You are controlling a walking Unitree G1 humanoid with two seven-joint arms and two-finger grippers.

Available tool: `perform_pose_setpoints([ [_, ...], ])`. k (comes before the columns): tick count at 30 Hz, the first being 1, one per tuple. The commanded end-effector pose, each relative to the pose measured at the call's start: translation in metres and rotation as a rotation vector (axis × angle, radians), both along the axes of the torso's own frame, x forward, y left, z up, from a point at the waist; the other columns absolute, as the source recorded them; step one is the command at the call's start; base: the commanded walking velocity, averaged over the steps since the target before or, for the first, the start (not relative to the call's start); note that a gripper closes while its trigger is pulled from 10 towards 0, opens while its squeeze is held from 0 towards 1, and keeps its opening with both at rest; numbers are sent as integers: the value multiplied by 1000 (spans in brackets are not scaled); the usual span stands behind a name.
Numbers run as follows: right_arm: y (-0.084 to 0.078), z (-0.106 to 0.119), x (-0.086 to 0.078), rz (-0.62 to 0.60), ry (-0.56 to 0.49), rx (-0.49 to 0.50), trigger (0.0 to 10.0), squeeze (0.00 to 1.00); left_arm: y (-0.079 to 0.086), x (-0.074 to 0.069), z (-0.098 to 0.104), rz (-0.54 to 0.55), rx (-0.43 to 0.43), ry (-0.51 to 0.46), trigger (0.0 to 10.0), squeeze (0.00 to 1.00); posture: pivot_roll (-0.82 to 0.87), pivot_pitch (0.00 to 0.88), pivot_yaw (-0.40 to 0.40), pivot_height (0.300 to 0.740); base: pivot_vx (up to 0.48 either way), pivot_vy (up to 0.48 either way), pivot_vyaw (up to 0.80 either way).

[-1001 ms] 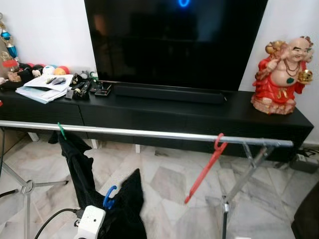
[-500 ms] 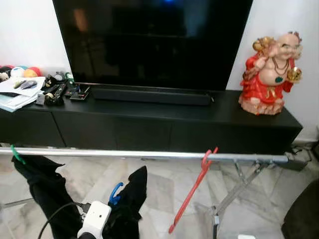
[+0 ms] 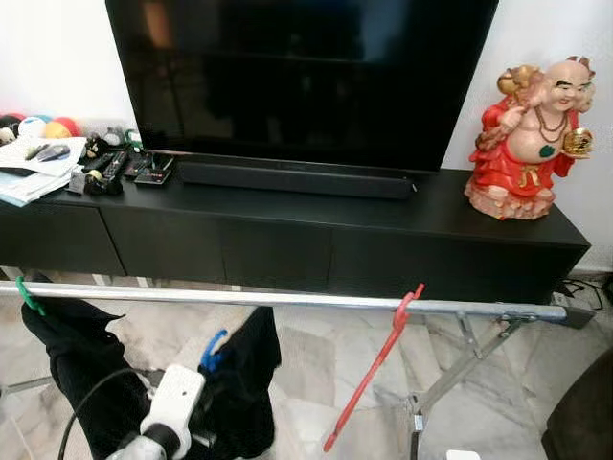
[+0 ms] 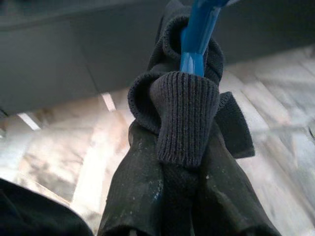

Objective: Hang hanger

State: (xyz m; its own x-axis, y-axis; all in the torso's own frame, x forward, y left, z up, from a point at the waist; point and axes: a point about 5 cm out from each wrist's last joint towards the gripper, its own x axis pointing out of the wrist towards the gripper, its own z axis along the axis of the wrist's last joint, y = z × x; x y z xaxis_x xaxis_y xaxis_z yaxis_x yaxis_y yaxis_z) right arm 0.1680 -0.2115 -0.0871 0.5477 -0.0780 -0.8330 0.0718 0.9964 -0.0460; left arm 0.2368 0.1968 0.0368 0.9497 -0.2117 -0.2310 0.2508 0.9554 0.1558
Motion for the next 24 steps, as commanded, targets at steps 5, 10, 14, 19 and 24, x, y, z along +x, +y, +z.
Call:
perform_pose_setpoints([
  [5,-1,0,1,4,1,-8,10000,0,5,11,15,35,-12,-74,10000,0,149,27,-39,740,0,0,0],
  [10,0,1,2,4,-1,-9,10000,0,6,16,18,52,-27,-84,10000,0,149,29,-39,740,0,0,0],
  [14,0,1,2,6,-1,-10,10000,0,4,22,22,58,-10,-88,10000,0,150,29,-39,740,0,0,0],
  [19,0,1,2,4,-2,-11,10000,0,1,37,31,72,-3,-113,10000,0,148,27,-38,740,0,0,0],
  [24,1,1,3,3,-4,-10,10000,0,3,42,33,103,-2,-117,10000,0,145,27,-37,740,0,0,0],
])
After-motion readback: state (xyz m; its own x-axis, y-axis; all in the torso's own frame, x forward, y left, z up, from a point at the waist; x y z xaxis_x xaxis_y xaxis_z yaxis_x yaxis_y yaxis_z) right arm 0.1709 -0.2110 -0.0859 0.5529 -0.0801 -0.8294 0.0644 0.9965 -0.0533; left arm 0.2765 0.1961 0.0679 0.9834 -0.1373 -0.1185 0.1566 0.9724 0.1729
